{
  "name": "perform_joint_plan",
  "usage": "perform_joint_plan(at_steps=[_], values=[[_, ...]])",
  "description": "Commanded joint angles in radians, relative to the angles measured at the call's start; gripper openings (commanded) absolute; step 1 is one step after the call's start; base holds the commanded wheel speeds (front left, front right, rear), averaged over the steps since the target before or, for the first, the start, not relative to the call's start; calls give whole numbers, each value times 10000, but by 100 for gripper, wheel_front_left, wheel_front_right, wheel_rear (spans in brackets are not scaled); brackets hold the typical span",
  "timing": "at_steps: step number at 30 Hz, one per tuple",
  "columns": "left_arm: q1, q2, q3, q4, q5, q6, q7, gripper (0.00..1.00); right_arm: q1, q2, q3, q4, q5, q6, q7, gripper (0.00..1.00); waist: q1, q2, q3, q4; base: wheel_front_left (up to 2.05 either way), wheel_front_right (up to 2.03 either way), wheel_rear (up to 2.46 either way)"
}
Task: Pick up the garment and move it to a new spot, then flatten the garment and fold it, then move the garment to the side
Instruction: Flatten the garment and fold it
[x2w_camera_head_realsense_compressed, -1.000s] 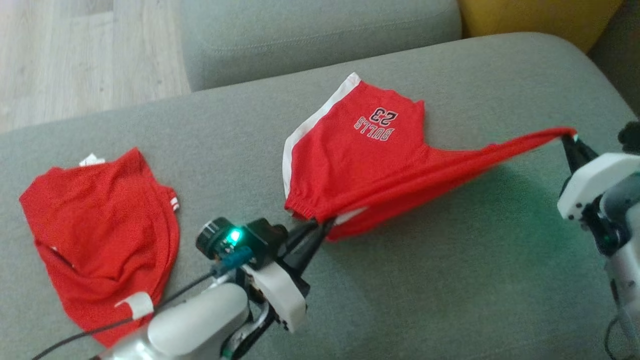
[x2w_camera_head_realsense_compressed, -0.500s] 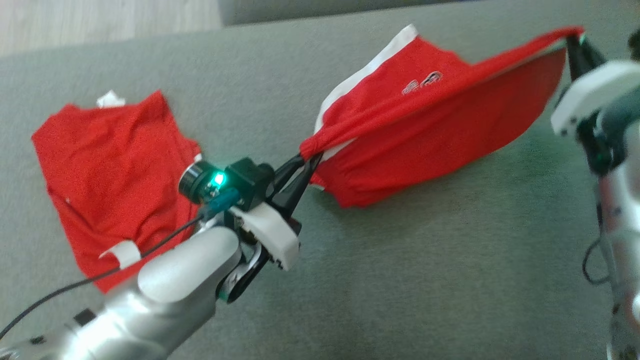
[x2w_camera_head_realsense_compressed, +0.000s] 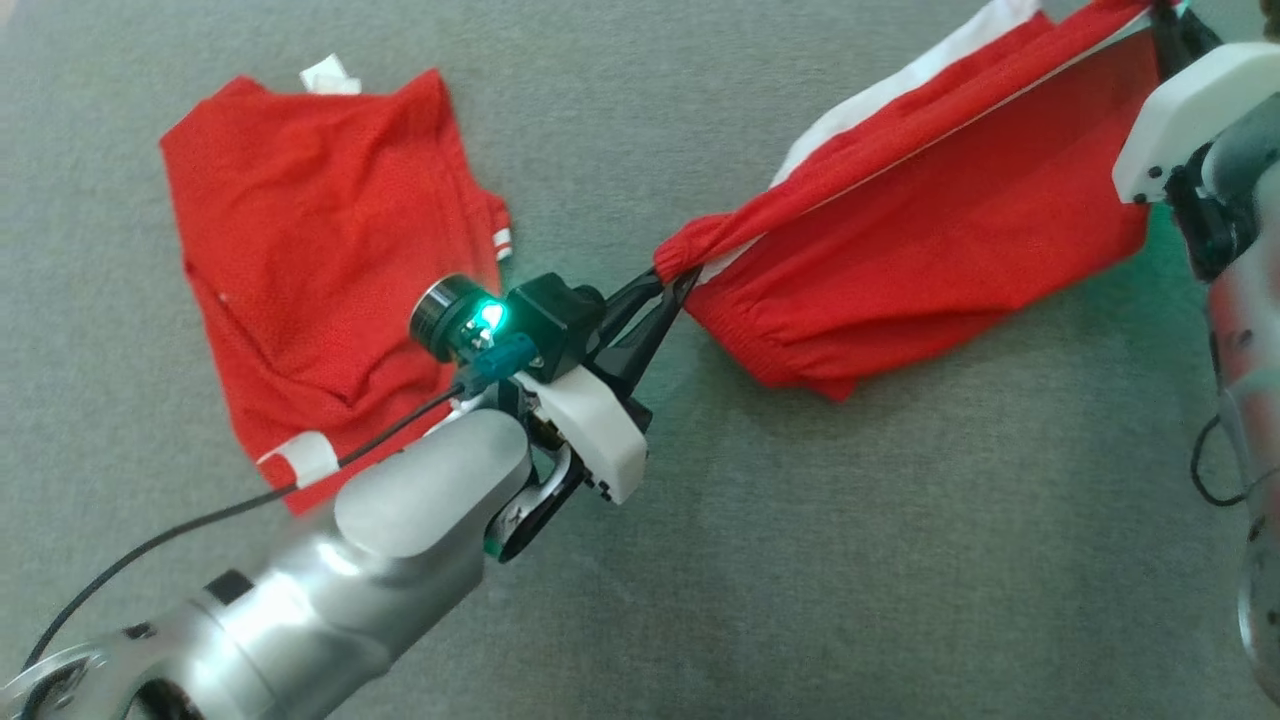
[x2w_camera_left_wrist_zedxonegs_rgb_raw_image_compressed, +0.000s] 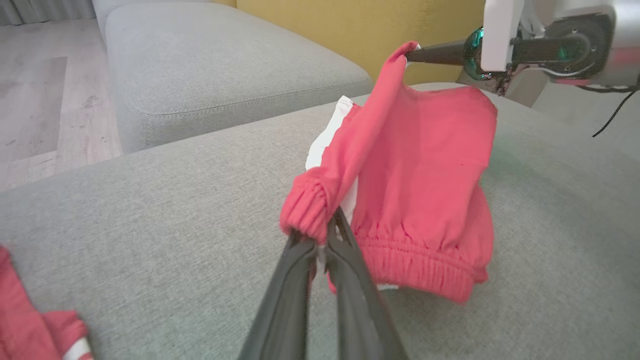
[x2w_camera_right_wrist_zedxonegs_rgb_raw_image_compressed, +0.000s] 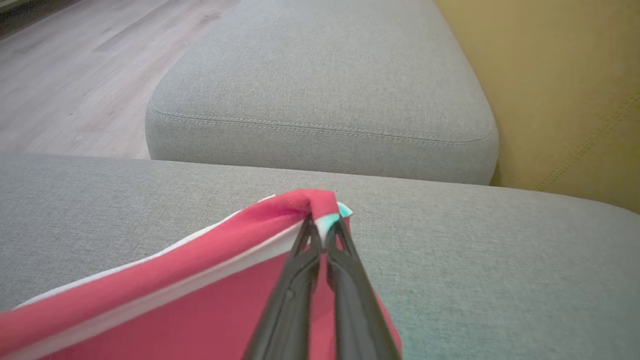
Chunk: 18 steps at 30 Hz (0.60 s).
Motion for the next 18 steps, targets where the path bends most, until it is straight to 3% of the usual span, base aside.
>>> perform_joint_plan(at_steps=[1, 9, 10, 11, 12, 13, 14, 18], values=[[-480, 87, 288, -74, 115, -60, -126, 0, -415, -70, 113, -113, -88, -30, -192, 0, -2, 0, 87, 143, 0, 0, 0], [-595, -423, 246, 427, -1, -198, -184, 0, -1035, -216, -8, 1040, -130, -30, -661, 0, -2, 0, 226, 454, 0, 0, 0], [-597, -467, 242, 470, -28, -217, -173, 0, -1116, -225, -33, 1129, -134, -30, -756, 61, -2, 0, 243, 464, 0, 0, 0], [-602, -500, 236, 519, -51, -232, -153, 0, -1194, -171, -78, 1263, -59, -30, -763, 100, -2, 0, 259, 469, 0, 0, 0], [-611, -523, 237, 566, -70, -243, -144, 20, -1266, -149, -41, 1350, -58, -30, -826, 100, -2, 0, 275, 467, 0, 0, 0], [-610, -561, 244, 644, -163, -338, -107, 76, -1388, -166, -18, 1478, -52, -30, -1071, 100, -2, 0, 284, 443, 0, 0, 0], [-608, -559, 254, 693, -195, -362, -101, 100, -1422, -182, 41, 1516, -116, -30, -1237, 100, -2, 0, 262, 415, 0, 0, 0], [-567, -440, 355, 841, -279, -312, -181, 100, -1544, -129, -61, 1733, 25, -30, -1778, 100, -2, 0, 132, 245, 0, 0, 0]])
